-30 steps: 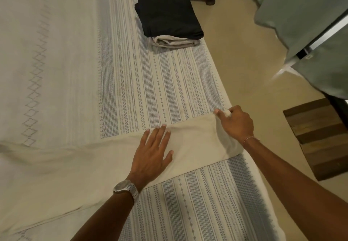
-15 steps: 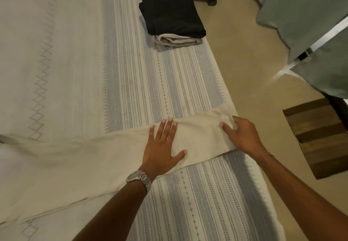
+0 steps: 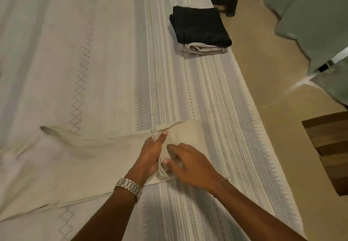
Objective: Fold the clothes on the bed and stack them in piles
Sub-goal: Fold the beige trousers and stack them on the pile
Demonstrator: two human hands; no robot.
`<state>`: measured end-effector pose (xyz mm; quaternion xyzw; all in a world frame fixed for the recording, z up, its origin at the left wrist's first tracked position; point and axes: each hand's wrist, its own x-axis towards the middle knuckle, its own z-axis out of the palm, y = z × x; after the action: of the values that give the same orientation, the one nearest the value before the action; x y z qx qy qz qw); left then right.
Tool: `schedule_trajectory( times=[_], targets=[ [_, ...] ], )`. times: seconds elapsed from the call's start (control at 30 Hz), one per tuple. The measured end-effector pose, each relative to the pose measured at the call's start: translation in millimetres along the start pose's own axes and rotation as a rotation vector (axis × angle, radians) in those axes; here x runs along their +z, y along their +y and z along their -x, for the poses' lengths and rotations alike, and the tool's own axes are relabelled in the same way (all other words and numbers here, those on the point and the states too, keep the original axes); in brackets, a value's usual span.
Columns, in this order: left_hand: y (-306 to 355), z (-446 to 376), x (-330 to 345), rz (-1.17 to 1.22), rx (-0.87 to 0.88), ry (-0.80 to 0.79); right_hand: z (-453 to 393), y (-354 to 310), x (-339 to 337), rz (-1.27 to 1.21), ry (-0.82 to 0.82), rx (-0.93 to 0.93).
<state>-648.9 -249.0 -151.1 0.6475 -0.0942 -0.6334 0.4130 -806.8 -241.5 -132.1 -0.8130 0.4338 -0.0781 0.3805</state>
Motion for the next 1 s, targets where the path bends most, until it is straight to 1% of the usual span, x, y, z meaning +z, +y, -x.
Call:
schedule_trajectory(
  times=[0.1, 0.13, 0.17, 0.2, 0.27, 0.37, 0.5, 0.6, 0.77, 0.9, 1.0],
  targets=[
    [-10, -8, -36, 0.043, -0.057, 0.038, -9, 18, 26, 0.201, 0.251, -0.035],
    [-13, -11, -44, 0.037, -0.066, 0.045, -13, 24, 31, 0.268, 0.296, -0.041],
    [-16, -12, -52, 0.021, -0.073, 0.046, -17, 27, 35, 0.326, 0.293, -0.047],
    [-19, -14, -59, 0.008, -0.074, 0.053, -22, 29, 39, 0.377, 0.255, -0.062],
    [-21, -15, -67, -0.02, -0.056, 0.087, -32, 32, 48, 0.467, 0.132, -0.094],
    [-21, -16, -74, -0.054, 0.026, 0.126, -50, 30, 60, 0.518, -0.026, -0.095],
    [-17, -20, -77, -0.194, 0.154, 0.157, -64, 27, 62, 0.57, -0.109, -0.095],
    [-14, -27, -79, -0.251, 0.215, 0.203, -63, 23, 69, 0.59, -0.094, -0.061],
    [-15, -28, -77, -0.173, 0.202, 0.198, -60, 20, 81, 0.633, -0.031, -0.035],
    [-19, -28, -80, -0.179, 0.273, 0.209, -58, 19, 81, 0.597, -0.026, -0.045],
    [-18, -27, -81, -0.124, 0.329, 0.23, -52, 21, 80, 0.535, 0.007, -0.038]
  ],
)
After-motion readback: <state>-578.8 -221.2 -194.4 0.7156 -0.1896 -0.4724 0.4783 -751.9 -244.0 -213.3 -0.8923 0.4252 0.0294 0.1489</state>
